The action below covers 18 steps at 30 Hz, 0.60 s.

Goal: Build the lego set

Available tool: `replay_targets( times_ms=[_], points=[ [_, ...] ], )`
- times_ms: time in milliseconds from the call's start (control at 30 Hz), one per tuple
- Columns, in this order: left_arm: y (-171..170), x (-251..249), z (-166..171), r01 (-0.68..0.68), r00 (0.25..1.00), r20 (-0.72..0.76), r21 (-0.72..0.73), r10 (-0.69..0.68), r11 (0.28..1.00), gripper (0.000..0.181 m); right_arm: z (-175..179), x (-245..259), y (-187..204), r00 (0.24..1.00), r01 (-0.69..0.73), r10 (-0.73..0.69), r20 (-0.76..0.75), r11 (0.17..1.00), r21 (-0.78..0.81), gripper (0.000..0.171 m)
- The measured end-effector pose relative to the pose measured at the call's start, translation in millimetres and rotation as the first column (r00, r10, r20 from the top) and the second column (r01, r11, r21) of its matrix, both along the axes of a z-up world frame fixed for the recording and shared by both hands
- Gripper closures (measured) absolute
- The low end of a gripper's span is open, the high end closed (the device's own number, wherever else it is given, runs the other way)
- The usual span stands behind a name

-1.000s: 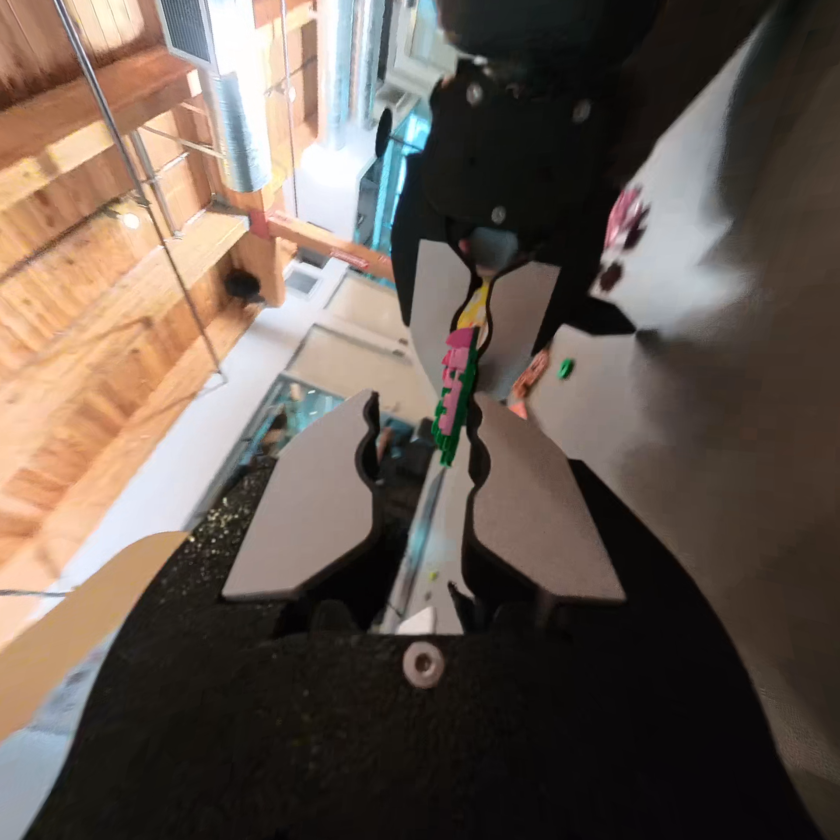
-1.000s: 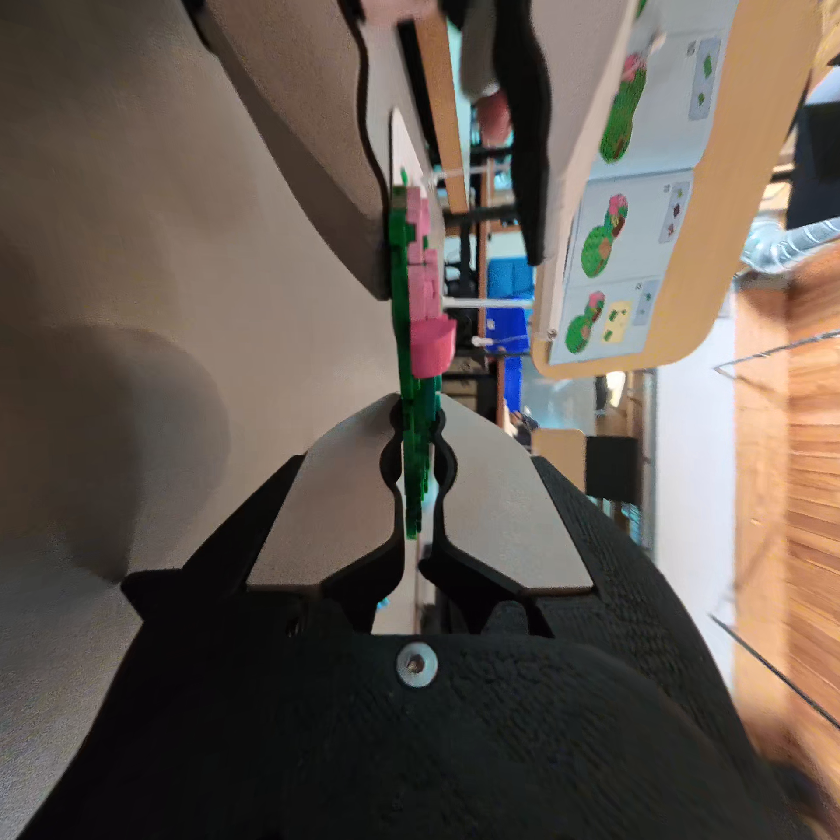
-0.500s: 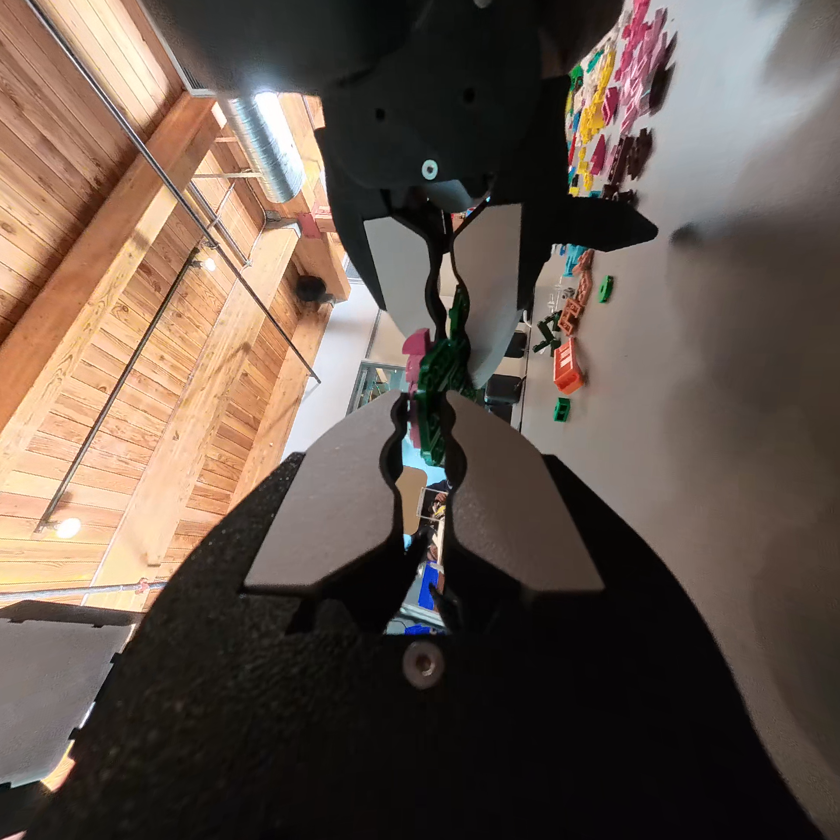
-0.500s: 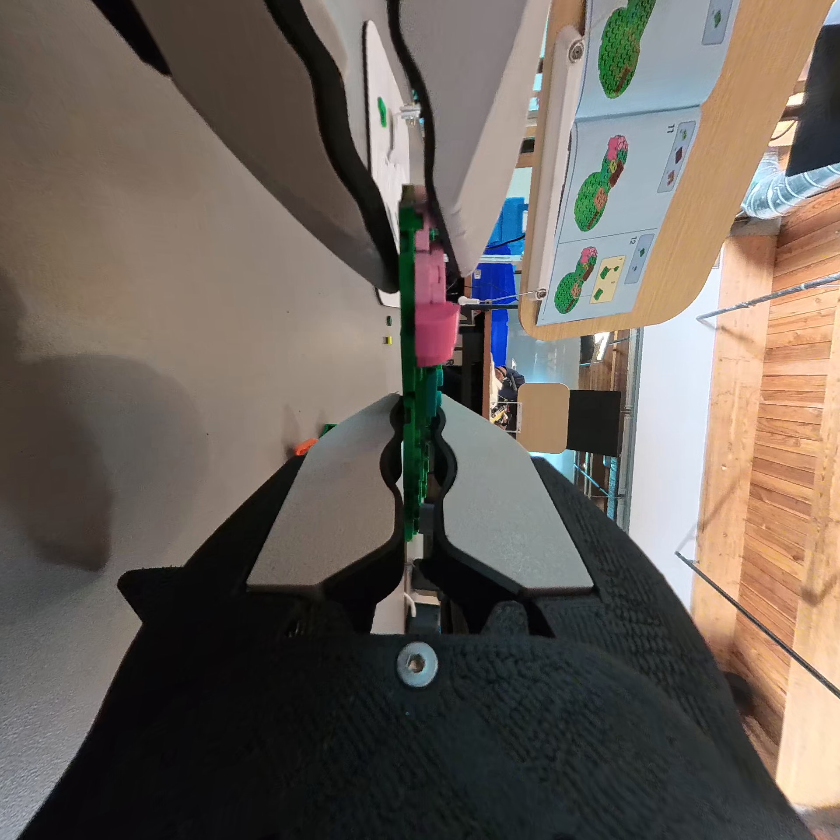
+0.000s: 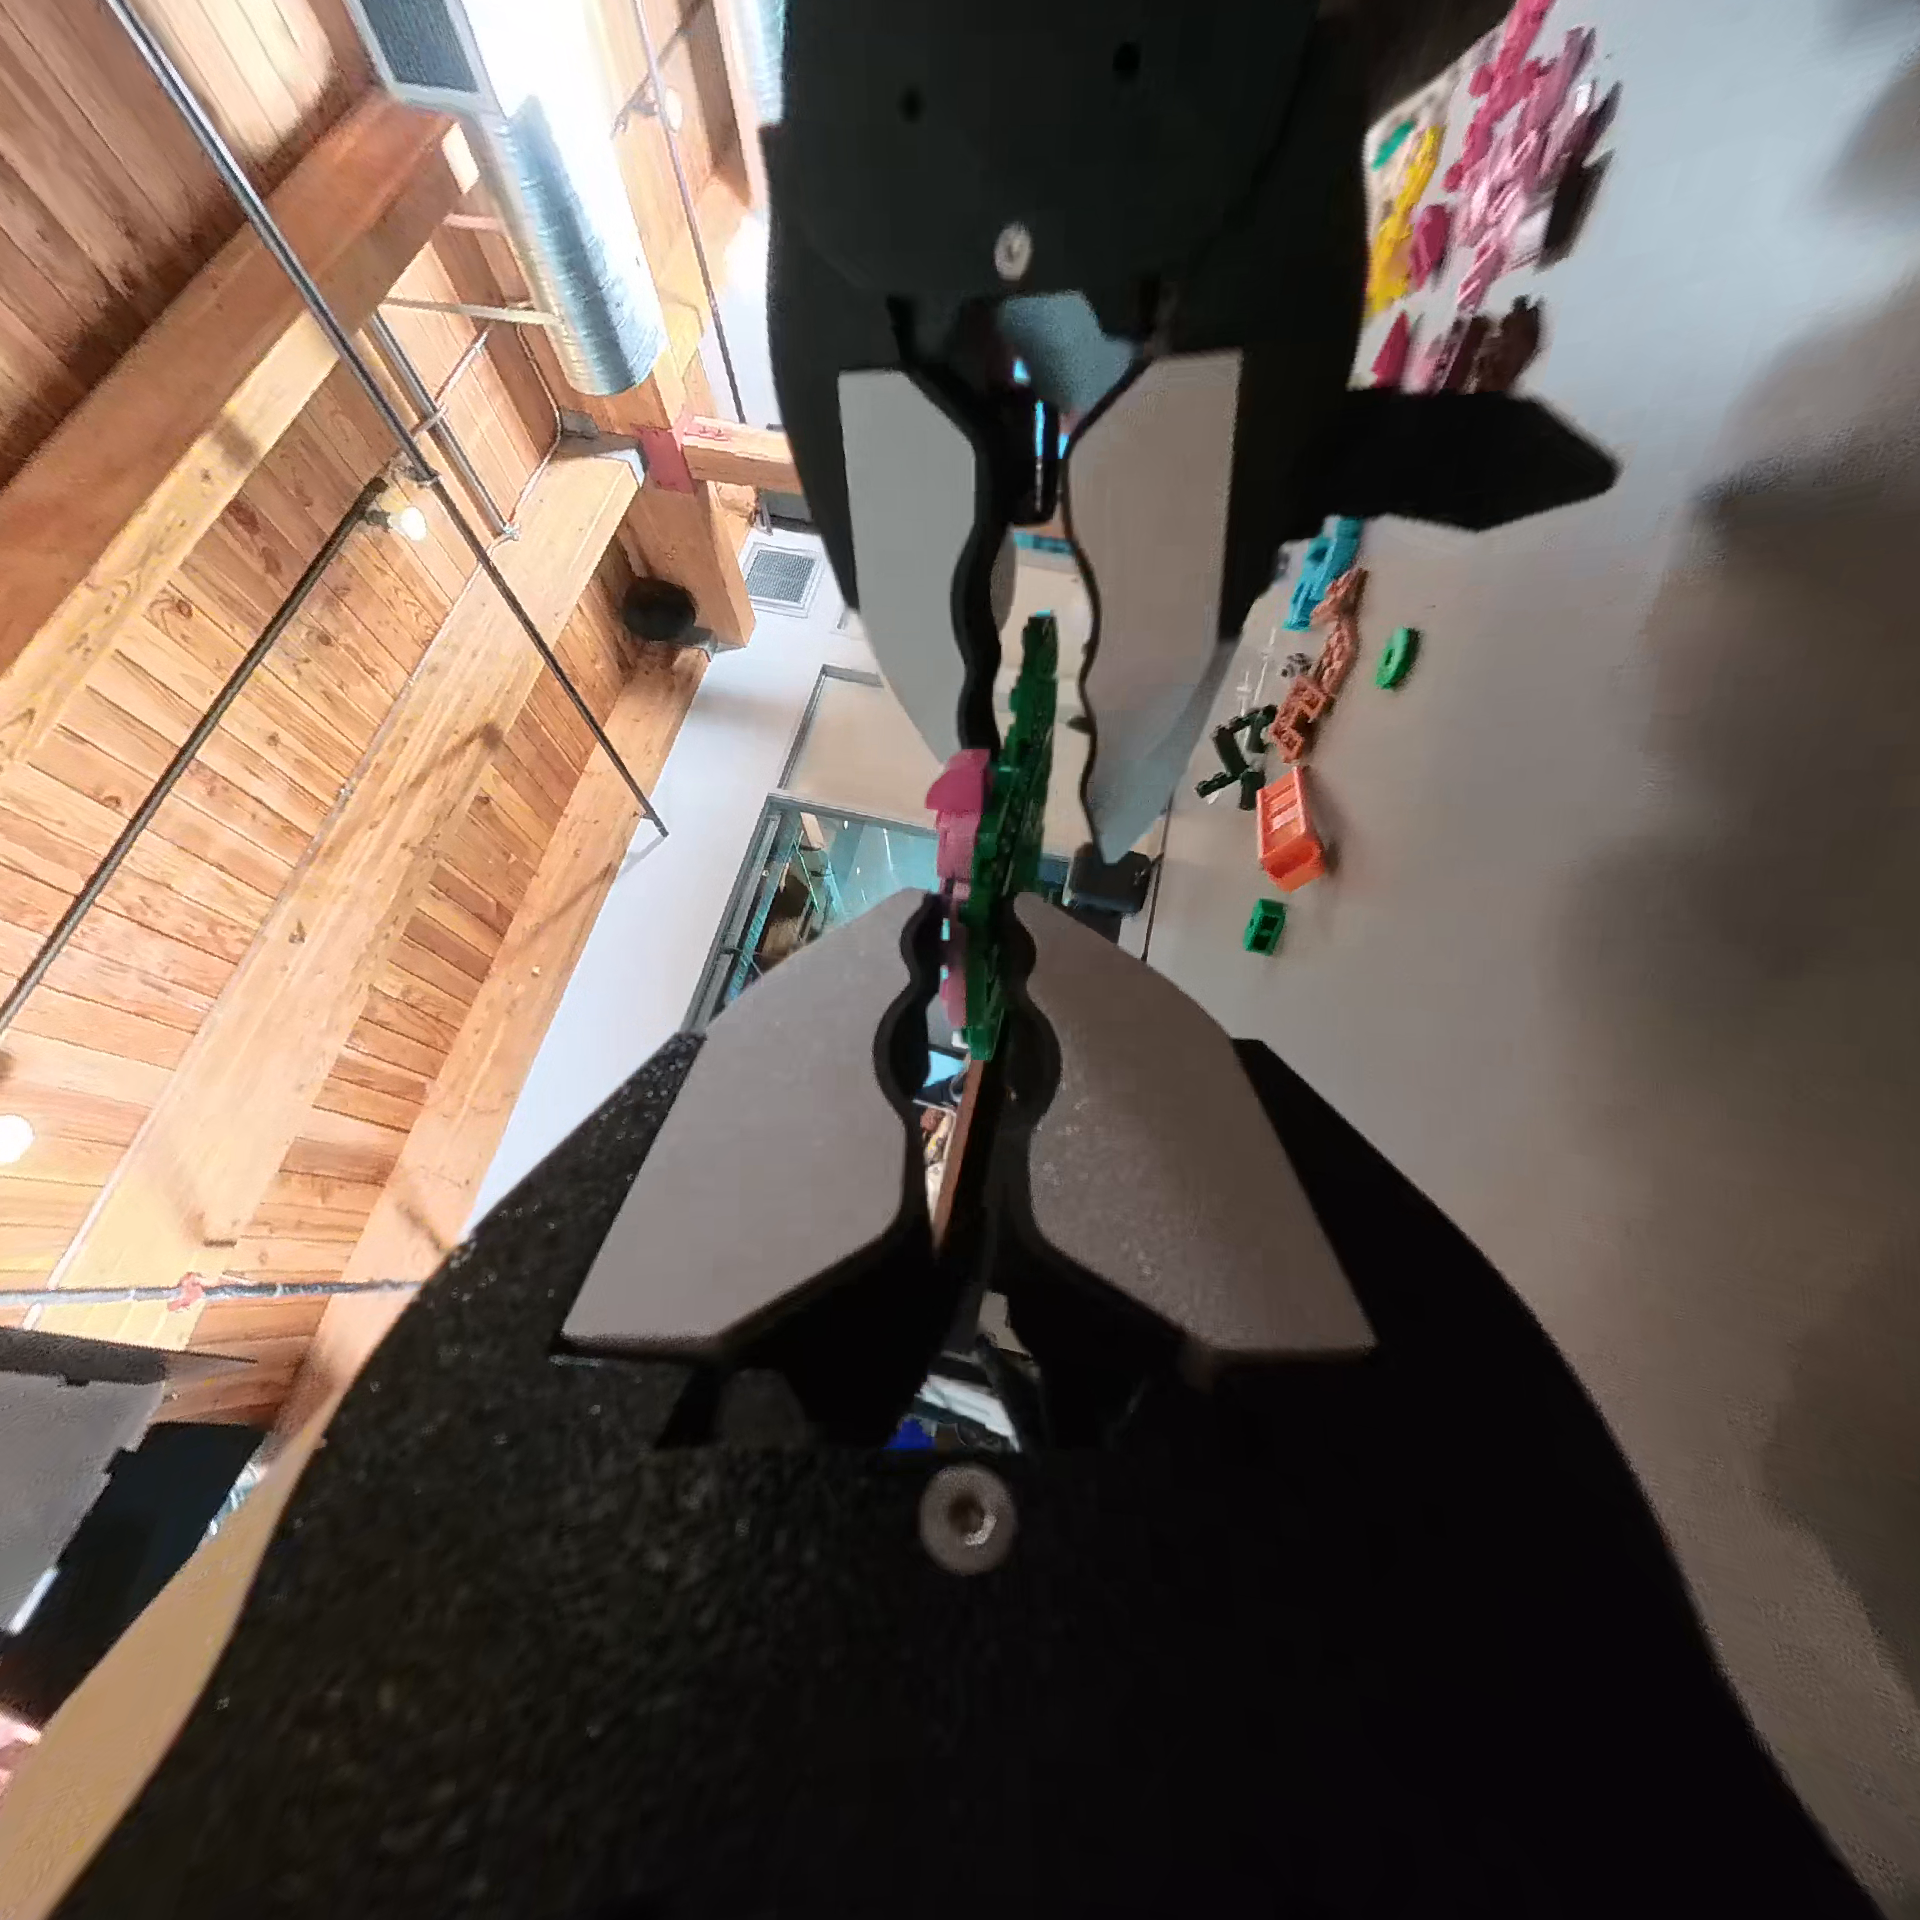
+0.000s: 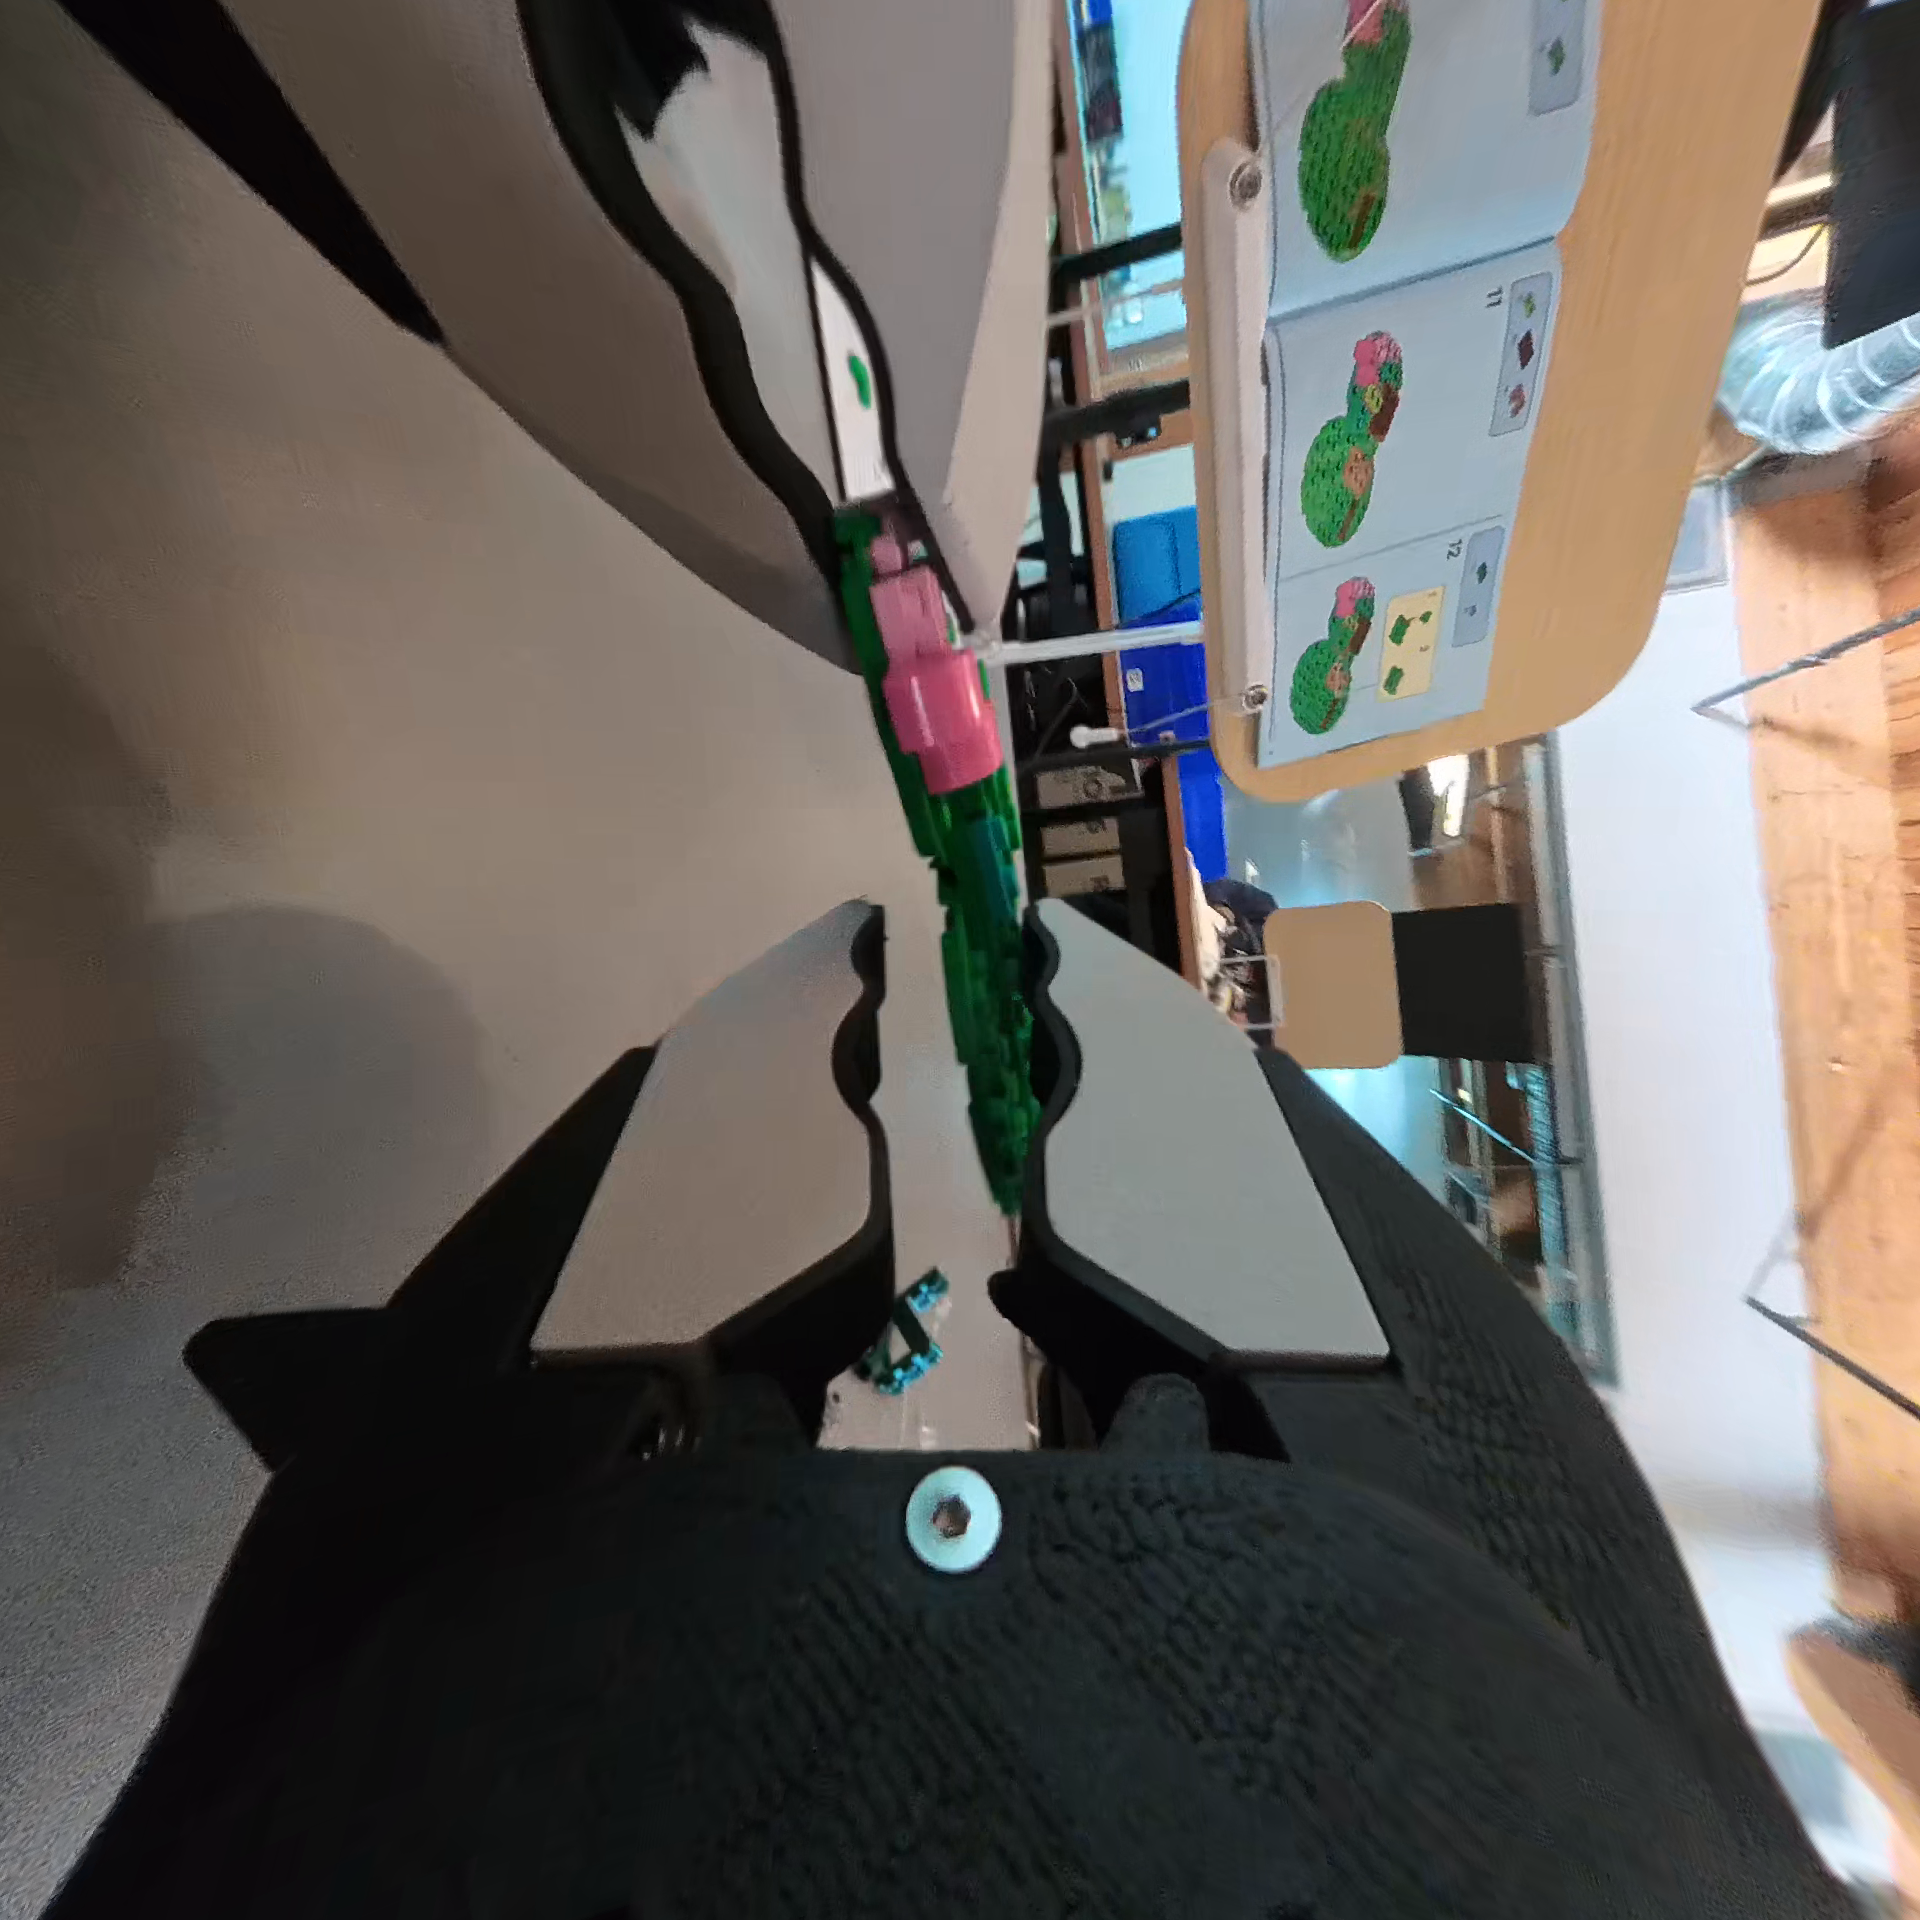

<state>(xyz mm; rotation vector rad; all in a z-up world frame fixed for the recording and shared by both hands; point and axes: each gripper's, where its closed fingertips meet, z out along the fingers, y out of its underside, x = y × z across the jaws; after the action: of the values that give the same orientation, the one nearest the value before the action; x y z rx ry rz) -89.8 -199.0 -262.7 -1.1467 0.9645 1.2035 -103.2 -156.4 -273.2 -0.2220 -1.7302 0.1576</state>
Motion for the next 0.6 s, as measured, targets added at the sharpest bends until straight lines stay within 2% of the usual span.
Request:
replay_targets(
  times_ms=[100, 200, 267, 433, 533, 600],
  points=[
    [-1, -15, 5, -0.024, 0.997, 0.072, 0.01, 0.024, 1.0, 0.172, 9, 5, -2, 0.999, -0.048, 0.048, -0.001, 0.998, -0.045, 0.138],
    [-1, -28, 2, -0.04, 0.992, 0.123, -0.009, 0.041, 0.999, 0.172, 23, 11, 5, 0.998, -0.065, 0.064, -0.005, 0.993, -0.095, 0.137],
    [2, -33, -6, -0.05, 0.99, 0.129, -0.056, 0.057, 0.997, 0.172, 36, 13, 20, 0.999, -0.035, 0.031, -0.035, 0.993, -0.113, 0.145],
    [3, -30, -11, -0.028, 0.989, 0.139, -0.081, 0.039, 0.996, 0.172, 50, 20, 60, 0.999, 0.049, -0.047, 0.014, 0.969, -0.24, 0.15],
    [3, -26, -15, 0.003, 0.99, 0.142, -0.1, 0.011, 0.995, 0.172, 41, 26, 75, 0.992, 0.069, -0.033, 0.122, 0.952, -0.298, 0.155],
    [2, -21, -16, 0.031, 0.991, 0.135, -0.104, -0.017, 0.994, 0.172, 39, 28, 77, 0.99, 0.044, 0.006, 0.142, 0.935, -0.351, 0.169]
  ],
)
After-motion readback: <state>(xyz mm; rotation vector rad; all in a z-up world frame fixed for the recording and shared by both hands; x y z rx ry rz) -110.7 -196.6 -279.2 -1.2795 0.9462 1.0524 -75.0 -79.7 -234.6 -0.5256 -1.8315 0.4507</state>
